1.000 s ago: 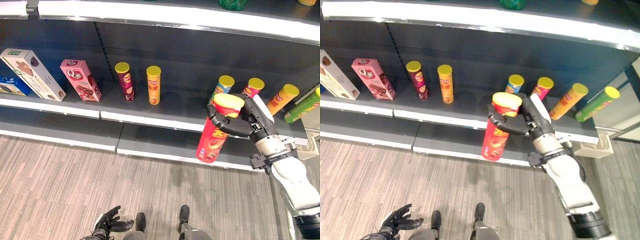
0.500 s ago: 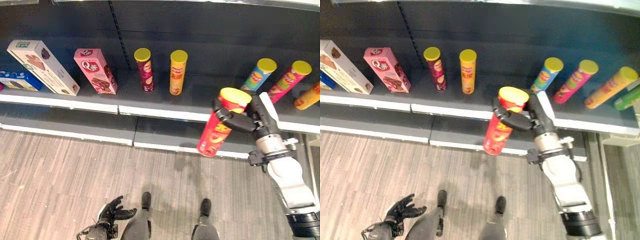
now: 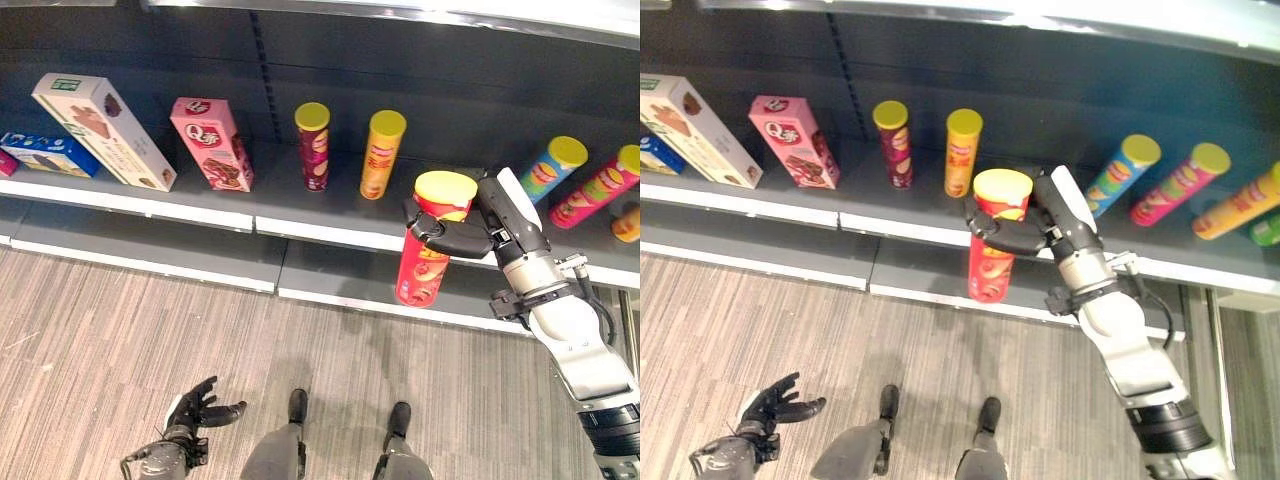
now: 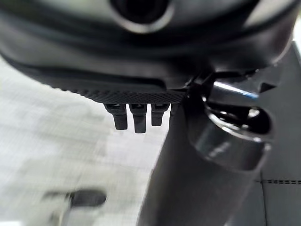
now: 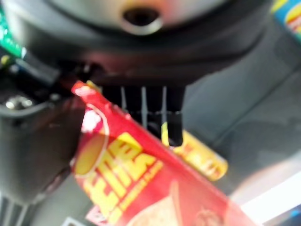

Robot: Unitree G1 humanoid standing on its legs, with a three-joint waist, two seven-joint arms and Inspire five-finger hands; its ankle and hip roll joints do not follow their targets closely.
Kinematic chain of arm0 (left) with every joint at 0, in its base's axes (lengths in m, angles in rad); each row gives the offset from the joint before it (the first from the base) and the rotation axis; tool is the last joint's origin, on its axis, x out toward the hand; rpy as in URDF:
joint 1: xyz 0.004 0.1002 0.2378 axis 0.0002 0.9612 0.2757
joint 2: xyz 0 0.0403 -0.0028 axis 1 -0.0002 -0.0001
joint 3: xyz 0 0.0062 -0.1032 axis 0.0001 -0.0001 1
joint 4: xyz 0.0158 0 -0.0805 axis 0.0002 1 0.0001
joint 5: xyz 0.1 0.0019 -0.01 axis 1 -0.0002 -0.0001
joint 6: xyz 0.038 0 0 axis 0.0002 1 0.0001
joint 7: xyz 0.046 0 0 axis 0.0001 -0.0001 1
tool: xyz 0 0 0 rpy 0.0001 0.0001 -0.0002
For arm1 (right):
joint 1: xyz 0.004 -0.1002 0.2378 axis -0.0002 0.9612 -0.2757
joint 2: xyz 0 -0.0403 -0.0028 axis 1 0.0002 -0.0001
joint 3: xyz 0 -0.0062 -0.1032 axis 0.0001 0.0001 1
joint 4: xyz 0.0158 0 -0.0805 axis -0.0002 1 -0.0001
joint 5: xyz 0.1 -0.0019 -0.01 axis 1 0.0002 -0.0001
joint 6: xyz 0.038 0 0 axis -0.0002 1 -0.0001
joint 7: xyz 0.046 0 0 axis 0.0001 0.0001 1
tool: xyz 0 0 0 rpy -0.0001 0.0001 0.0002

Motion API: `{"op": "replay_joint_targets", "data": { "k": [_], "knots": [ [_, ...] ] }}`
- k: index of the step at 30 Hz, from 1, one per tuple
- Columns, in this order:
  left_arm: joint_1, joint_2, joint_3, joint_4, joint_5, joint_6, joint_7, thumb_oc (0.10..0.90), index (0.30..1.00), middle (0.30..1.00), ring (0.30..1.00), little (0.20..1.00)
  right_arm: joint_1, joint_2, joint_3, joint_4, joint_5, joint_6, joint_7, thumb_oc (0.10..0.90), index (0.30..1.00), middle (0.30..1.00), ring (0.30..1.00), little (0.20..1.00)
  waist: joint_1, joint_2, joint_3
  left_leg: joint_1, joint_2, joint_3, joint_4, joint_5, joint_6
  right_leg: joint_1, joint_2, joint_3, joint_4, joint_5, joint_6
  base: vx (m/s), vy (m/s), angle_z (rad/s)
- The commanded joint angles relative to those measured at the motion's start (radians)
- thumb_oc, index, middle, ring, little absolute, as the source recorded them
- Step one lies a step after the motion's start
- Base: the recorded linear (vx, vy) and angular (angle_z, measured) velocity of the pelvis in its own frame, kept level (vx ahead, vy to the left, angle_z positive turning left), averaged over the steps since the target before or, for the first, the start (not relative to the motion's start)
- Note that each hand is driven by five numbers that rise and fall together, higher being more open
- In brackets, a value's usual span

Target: Put the goods on the table back onto the shelves and tidy them up.

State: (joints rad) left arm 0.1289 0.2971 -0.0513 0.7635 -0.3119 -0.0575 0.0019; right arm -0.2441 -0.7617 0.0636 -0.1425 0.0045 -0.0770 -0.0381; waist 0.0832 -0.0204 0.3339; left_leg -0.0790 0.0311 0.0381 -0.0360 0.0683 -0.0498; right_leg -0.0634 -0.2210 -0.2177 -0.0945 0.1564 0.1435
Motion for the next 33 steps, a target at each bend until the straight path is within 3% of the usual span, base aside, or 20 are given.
{"op": "replay_joint_targets", "data": {
  "k": [1, 10, 18, 33],
  "knots": [
    [0.012, 0.027, -0.032, -0.018, 0.017, -0.024, -0.010, 0.800, 0.900, 0.900, 0.900, 0.900, -0.082, -0.044, -0.104, -0.061, -0.082, -0.075, -0.113, 0.400, 0.300, 0.300, 0.300, 0.300, -0.006, 0.013, -0.075, -0.037, 0.057, -0.019, 0.051, -0.085, -0.033, 0.031, -0.059, -0.003, 0.030, -0.071, 0.073, 0.04, -0.038, 0.00],
    [-0.004, 0.040, -0.074, -0.025, 0.033, -0.032, 0.020, 0.800, 0.900, 0.900, 0.900, 0.900, -0.238, -0.043, -0.024, 0.079, -0.365, -0.020, -0.283, 0.400, 0.300, 0.300, 0.300, 0.300, 0.023, 0.064, -0.049, -0.053, 0.049, -0.044, 0.017, -0.062, -0.037, 0.018, -0.070, -0.018, 0.040, -0.085, 0.073, 0.03, -0.028, 0.08],
    [-0.028, 0.051, -0.132, -0.057, 0.009, -0.055, 0.044, 0.800, 0.900, 0.900, 0.900, 0.900, -0.469, -0.105, 0.105, 0.292, -0.545, 0.053, -0.428, 0.400, 0.300, 0.300, 0.300, 0.300, 0.061, 0.145, -0.025, -0.079, 0.030, -0.062, -0.024, -0.027, -0.046, -0.010, -0.093, -0.036, 0.050, -0.086, 0.081, 0.01, -0.008, 0.11],
    [-0.054, 0.036, -0.212, -0.131, -0.009, -0.071, 0.047, 0.800, 0.900, 0.900, 0.900, 0.900, -0.587, -0.159, 0.056, 0.380, -0.614, 0.152, -0.596, 0.400, 0.300, 0.300, 0.300, 0.300, 0.076, 0.253, -0.009, -0.153, 0.009, -0.099, -0.051, 0.009, -0.061, -0.062, -0.111, -0.063, 0.062, -0.094, 0.089, 0.02, -0.021, 0.10]
  ]
}}
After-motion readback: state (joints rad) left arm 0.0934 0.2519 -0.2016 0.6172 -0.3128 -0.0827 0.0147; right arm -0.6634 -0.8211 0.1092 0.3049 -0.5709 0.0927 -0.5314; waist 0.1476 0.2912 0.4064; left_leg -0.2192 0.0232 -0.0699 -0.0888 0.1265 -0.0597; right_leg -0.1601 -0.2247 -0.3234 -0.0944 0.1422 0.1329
